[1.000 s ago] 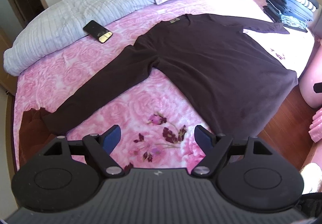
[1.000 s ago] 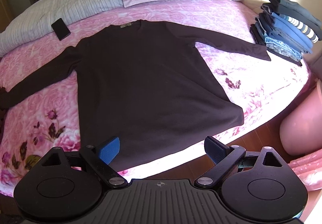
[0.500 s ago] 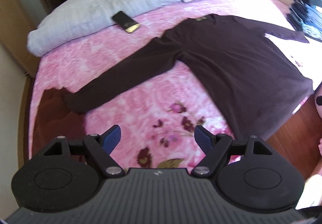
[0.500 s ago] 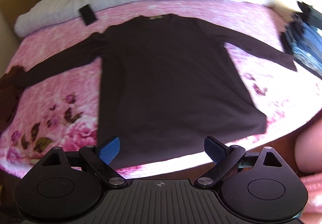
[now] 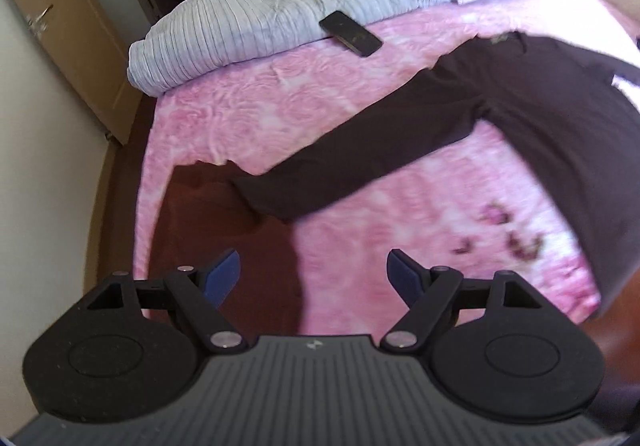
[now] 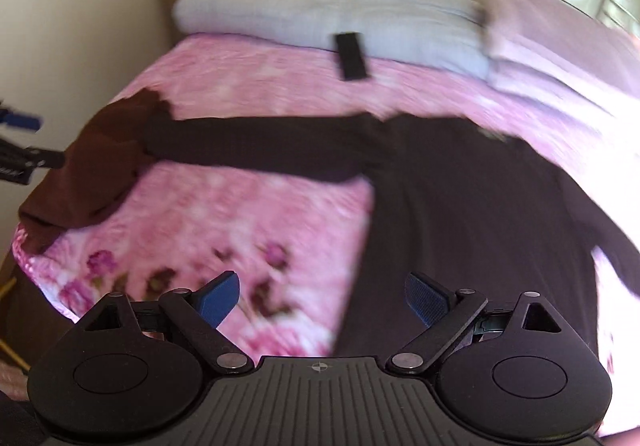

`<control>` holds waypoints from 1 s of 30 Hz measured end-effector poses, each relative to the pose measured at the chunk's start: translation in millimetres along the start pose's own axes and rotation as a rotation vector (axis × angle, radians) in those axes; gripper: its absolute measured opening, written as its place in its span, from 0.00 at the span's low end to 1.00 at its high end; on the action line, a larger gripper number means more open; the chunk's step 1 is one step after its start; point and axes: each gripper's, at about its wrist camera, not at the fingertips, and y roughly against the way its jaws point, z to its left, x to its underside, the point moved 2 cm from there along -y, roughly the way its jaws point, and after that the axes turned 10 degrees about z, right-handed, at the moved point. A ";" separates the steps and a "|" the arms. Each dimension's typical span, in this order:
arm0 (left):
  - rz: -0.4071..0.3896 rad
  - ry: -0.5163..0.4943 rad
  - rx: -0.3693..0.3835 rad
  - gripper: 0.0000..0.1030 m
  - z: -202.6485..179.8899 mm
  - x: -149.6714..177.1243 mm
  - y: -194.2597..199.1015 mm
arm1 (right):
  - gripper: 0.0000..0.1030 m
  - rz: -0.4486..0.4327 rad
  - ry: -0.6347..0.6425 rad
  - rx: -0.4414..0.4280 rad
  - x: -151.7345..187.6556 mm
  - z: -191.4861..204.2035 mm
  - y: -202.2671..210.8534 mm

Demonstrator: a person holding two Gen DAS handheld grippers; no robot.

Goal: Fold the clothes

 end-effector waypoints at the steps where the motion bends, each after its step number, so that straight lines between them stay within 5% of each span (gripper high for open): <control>1: -0.004 -0.011 -0.003 0.75 10.1 -2.9 -7.1 | 0.90 0.003 0.030 -0.011 -14.0 13.7 -9.6; 3: -0.023 -0.035 -0.002 0.75 32.4 -7.1 -22.8 | 0.79 -0.003 0.089 -0.042 -40.8 41.8 -31.7; 4: -0.024 -0.048 -0.004 0.75 43.0 -8.8 -31.3 | 0.62 0.004 0.121 -0.059 -54.3 56.1 -44.7; 5: -0.024 -0.060 -0.008 0.75 53.4 -10.4 -39.7 | 0.56 0.012 0.153 -0.075 -67.7 70.4 -57.8; 12: 0.033 -0.059 -0.008 0.75 100.2 -14.5 -102.8 | 0.54 0.015 0.308 -0.205 -160.6 170.1 -158.8; 19: 0.067 -0.090 0.001 0.75 102.0 9.6 -140.0 | 0.49 0.052 0.426 -0.284 -216.9 238.6 -251.4; 30: 0.073 -0.024 0.012 0.75 105.3 24.9 -138.9 | 0.49 0.112 0.654 -0.220 -209.1 282.8 -315.8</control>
